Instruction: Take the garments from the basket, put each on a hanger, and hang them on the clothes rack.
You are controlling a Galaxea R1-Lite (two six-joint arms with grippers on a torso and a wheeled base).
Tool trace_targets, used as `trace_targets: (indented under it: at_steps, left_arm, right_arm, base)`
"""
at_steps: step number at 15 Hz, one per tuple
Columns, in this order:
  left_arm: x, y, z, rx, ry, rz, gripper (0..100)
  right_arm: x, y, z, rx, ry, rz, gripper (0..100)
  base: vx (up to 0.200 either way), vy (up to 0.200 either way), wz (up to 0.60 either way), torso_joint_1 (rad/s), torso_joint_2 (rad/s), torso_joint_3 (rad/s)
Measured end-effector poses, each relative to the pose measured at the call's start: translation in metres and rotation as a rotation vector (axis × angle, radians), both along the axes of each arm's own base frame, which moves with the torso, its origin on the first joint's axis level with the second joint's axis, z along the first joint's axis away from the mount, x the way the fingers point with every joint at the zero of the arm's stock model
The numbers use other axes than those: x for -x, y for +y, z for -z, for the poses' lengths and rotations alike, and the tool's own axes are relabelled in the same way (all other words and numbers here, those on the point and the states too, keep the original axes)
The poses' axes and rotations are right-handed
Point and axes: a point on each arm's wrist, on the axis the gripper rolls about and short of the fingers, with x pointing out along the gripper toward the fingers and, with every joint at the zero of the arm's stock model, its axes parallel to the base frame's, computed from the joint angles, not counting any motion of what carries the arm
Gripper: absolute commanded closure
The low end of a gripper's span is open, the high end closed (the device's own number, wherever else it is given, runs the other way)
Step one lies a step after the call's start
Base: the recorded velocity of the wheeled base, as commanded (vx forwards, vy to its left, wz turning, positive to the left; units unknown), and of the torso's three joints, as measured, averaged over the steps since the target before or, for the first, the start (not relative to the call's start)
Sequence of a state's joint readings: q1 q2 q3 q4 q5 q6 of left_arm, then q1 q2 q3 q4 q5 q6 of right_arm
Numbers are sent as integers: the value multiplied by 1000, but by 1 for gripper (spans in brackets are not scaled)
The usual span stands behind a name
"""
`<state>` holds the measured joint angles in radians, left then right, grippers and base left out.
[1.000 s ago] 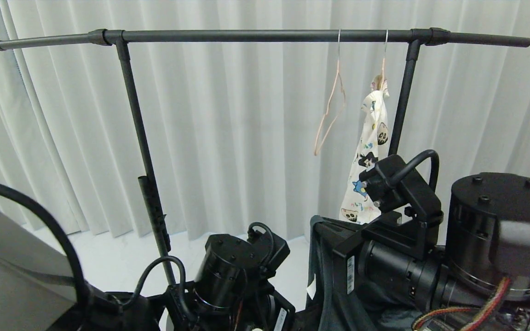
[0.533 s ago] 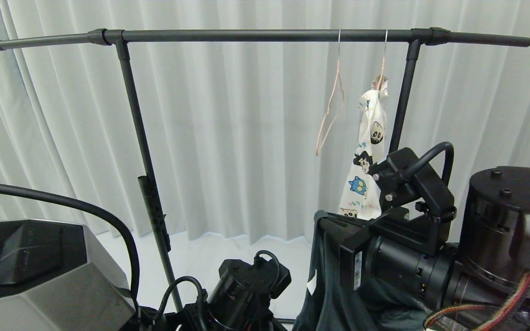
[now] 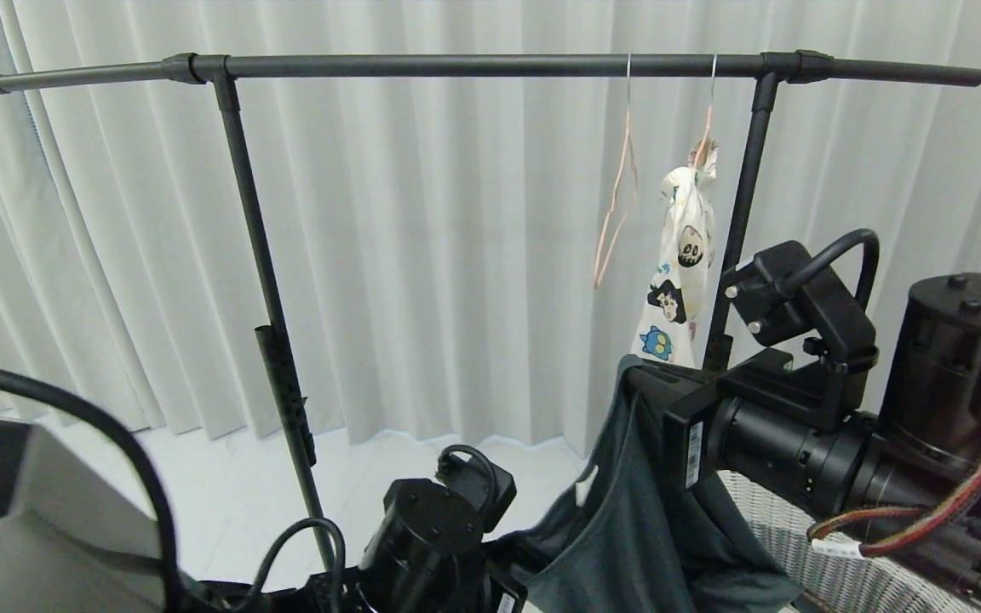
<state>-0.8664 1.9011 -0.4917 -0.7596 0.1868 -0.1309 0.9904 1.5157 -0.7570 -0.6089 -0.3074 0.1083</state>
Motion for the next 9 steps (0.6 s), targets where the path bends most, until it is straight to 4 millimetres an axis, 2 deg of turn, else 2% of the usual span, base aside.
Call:
trace_targets:
  at_steps: [3,6,9]
  left_arm:
    - [5,14,-56,85,-88,-50,100]
    - [8,25,-145,205,-203,-91,100]
    - [18,41,-232,309,-328,-147,100]
  right_arm:
    - [-4,-6,-19,-50,-61,12,100]
    - [-4,-7,-41,-86,-132,11,100]
    - [-4,-6,-64,-123,-192,11,100]
  base:
    - [0,0,0,0,0,0]
    - [0,0,0,0,0,0]
    - [0,0,0,0,0,0]
